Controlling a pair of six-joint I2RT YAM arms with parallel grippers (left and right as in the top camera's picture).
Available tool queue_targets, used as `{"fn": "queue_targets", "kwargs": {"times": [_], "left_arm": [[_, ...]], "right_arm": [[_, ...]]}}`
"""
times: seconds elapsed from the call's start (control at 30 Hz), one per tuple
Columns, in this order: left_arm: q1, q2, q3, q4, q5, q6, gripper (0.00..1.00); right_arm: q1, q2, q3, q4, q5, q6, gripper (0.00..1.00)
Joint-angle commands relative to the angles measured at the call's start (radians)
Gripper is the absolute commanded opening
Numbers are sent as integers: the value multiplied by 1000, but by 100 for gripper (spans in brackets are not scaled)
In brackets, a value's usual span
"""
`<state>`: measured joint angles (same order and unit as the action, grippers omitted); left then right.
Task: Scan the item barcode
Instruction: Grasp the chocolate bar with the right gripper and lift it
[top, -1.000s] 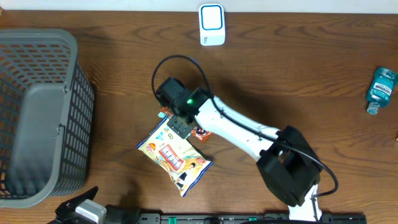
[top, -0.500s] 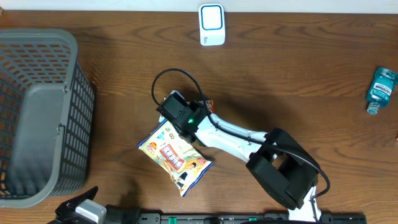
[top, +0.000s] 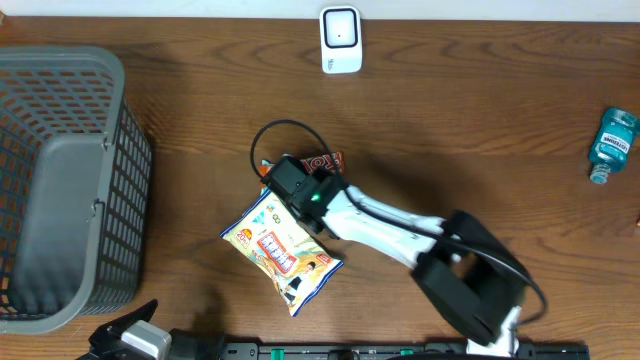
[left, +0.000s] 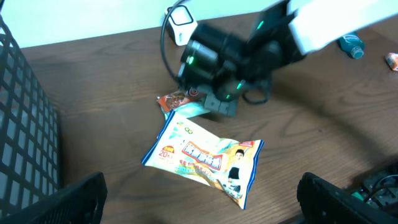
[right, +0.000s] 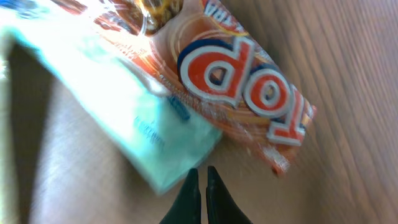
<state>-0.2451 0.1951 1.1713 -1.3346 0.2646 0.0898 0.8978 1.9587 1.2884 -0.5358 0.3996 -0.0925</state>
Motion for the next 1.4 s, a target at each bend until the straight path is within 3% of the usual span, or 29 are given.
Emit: {"fn": "queue_targets", "kwargs": {"times": [0.0,0.1,0.17,0.23,0.27,0.33,0.43,0.53,0.6,0.63,0.7,0.77,0.83,1.03,1.2,1.27,1.37], "left_arm": [[1,-3,4,3,12,3,98],[1,-3,4,3,12,3,98],[1,-3,4,3,12,3,98],[1,-3,4,3,12,3,98],[1,-3,4,3,12,3,98],[1,-3,4,3,12,3,98],[0,-3,4,3,12,3,98],[1,-3,4,3,12,3,98],[0,-3,4,3,12,3,98],[1,-3,4,3,12,3,98],[1,-3,4,3,12,3,98],[1,-3,4,3,12,3,98],[1,-3,4,3,12,3,98],[1,-3,4,3,12,3,98],[0,-3,4,3,12,3,98],[1,-3,4,3,12,3,98],[1,-3,4,3,12,3,98]], "right_arm": [[-24,-184,39,-62,-273,35,1],[-55,-260,38,-115,-439,27,1],[-64,-272,38,-133,-422,23,5],[-66,-268,37,-136,-386,-7,44],[-66,-257,35,-127,-370,-35,53],[-68,-231,35,-98,-364,-102,55],[-68,-163,35,-32,-363,-202,49],[-74,-76,35,32,-298,-254,36],[-84,-37,35,44,-262,-355,23],[-88,-23,35,47,-250,-413,22],[-97,-13,35,56,-251,-465,28],[-105,-11,35,70,-257,-479,45],[-114,-10,35,85,-278,-480,53],[-154,34,35,166,-362,-486,60],[-164,102,35,169,-390,-505,56],[-164,126,35,166,-396,-512,42],[-152,136,35,152,-402,-514,1]]}}
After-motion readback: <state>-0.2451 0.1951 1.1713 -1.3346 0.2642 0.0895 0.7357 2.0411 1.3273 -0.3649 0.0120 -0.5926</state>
